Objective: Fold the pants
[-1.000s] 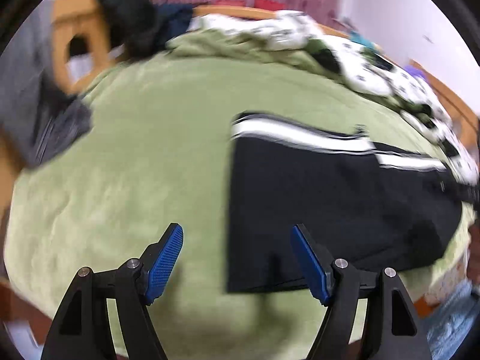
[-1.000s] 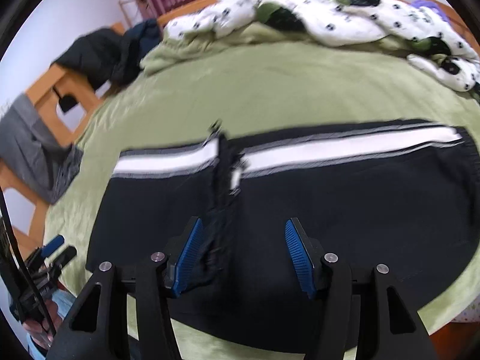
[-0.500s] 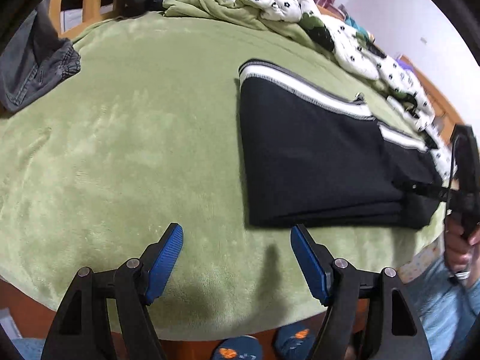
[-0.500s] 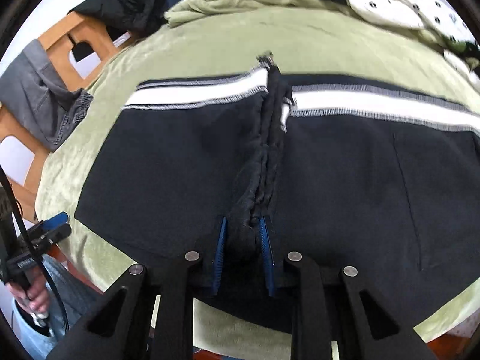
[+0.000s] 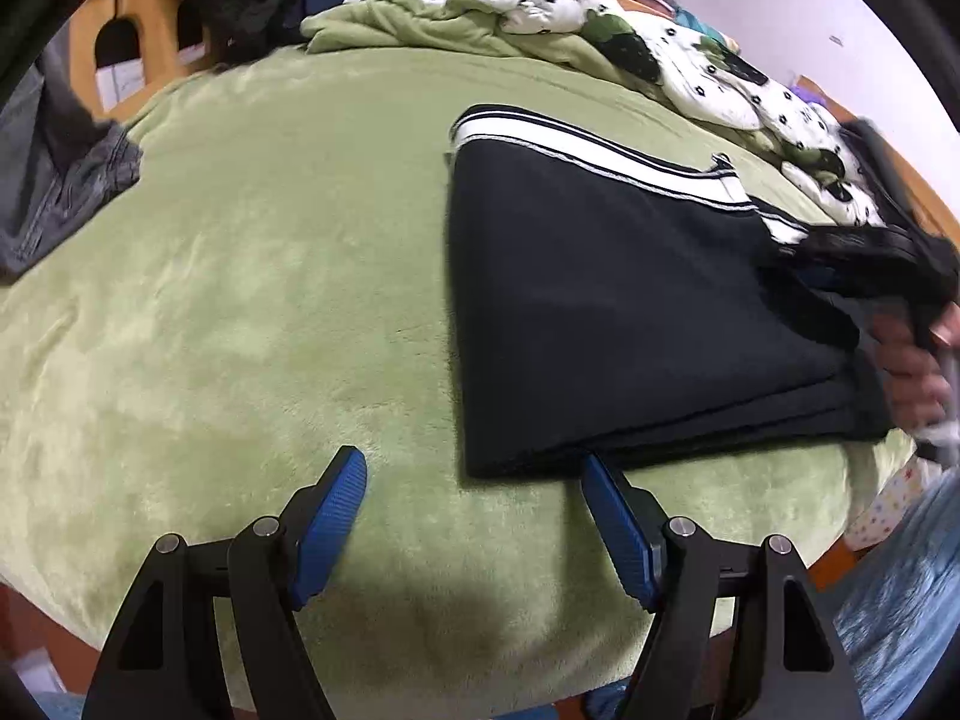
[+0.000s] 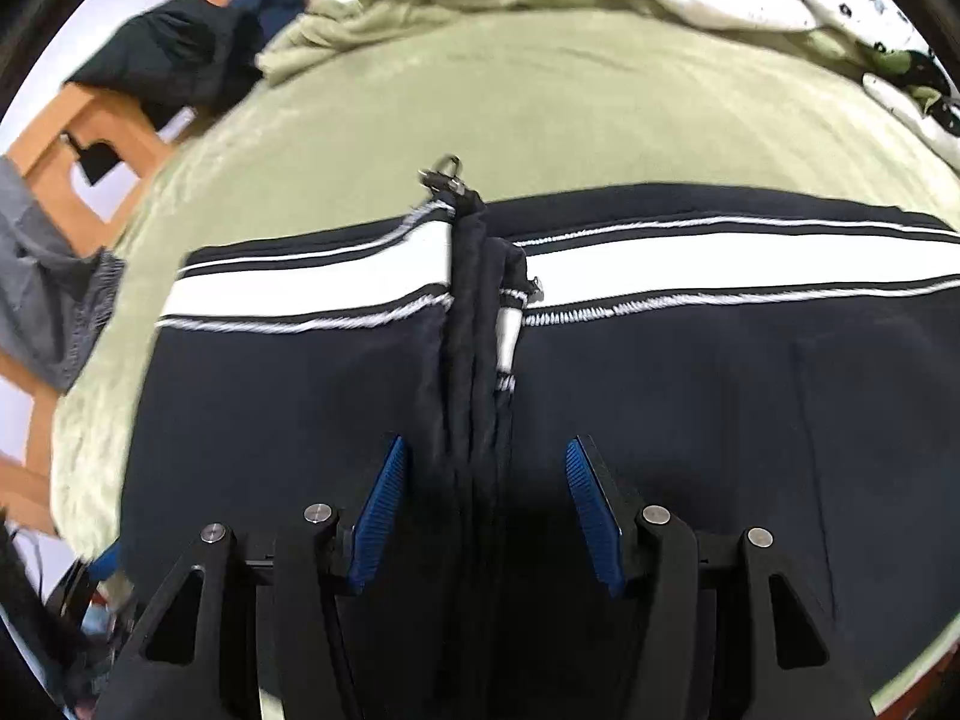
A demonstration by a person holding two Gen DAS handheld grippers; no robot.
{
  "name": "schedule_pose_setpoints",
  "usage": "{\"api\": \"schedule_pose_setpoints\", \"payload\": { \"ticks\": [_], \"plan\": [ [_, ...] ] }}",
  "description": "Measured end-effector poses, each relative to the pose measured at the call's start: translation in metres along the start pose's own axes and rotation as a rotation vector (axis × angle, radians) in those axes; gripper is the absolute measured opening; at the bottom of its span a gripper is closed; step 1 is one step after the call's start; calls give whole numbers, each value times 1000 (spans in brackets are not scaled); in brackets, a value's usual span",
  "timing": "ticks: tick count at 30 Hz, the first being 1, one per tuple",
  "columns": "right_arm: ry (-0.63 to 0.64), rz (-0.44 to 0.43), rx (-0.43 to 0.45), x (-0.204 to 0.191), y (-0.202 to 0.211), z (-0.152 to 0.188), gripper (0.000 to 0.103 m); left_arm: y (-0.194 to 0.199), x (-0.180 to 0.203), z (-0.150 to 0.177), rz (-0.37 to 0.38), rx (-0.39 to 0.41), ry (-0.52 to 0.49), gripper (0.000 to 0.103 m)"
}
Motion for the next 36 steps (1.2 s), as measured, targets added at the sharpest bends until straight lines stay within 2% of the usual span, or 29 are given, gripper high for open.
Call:
{"api": "schedule_pose_setpoints", "payload": {
  "ticks": [1,3,4,5,6,7,10,13,19,22,26,31,36],
  "plan": [
    [3,-3,0,-1,-5,-1,64,0,1,0,-5,8,-4,72],
    [33,18,49,-6,-3,-2,63,-1,1,0,-11,30,5,72],
    [68,6,61,-12,0,-1,47,-1,1,0,-14,42,9,72],
    [99,14,77,-16,4,1,35,0,1,-1,-20,60,12,72],
    [116,29,91,-19,5,1,31,0,2,-1,-28,81,10,72],
    [123,32,100,-19,8,2,23,0,3,-2,-34,91,9,72],
    [39,-62,89,-3,16,-2,16,2,3,-1,-41,130,27,72],
    [-10,-113,81,12,22,-2,15,7,-1,-1,-11,168,77,72],
    [-26,-103,131,33,37,-6,14,9,-7,-1,47,168,132,72],
    [-43,-76,155,44,42,-12,14,8,-3,0,66,156,123,72],
    [-51,-55,129,51,32,-13,14,11,6,1,99,148,102,72],
    [-46,-28,190,55,47,-18,12,19,12,3,147,154,90,72],
    [-71,-7,168,66,41,-17,12,18,12,3,135,152,76,72]
  ]
}}
Point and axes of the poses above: each gripper's, at about its wrist camera, not at the fingertips, and y roughly against the way its jaws point, x to its right, z to its underside, the point moved 7 cm from there along -y, roughly the way its jaws point, and after that the axes turned 12 degrees about z, right-handed, at the moved point
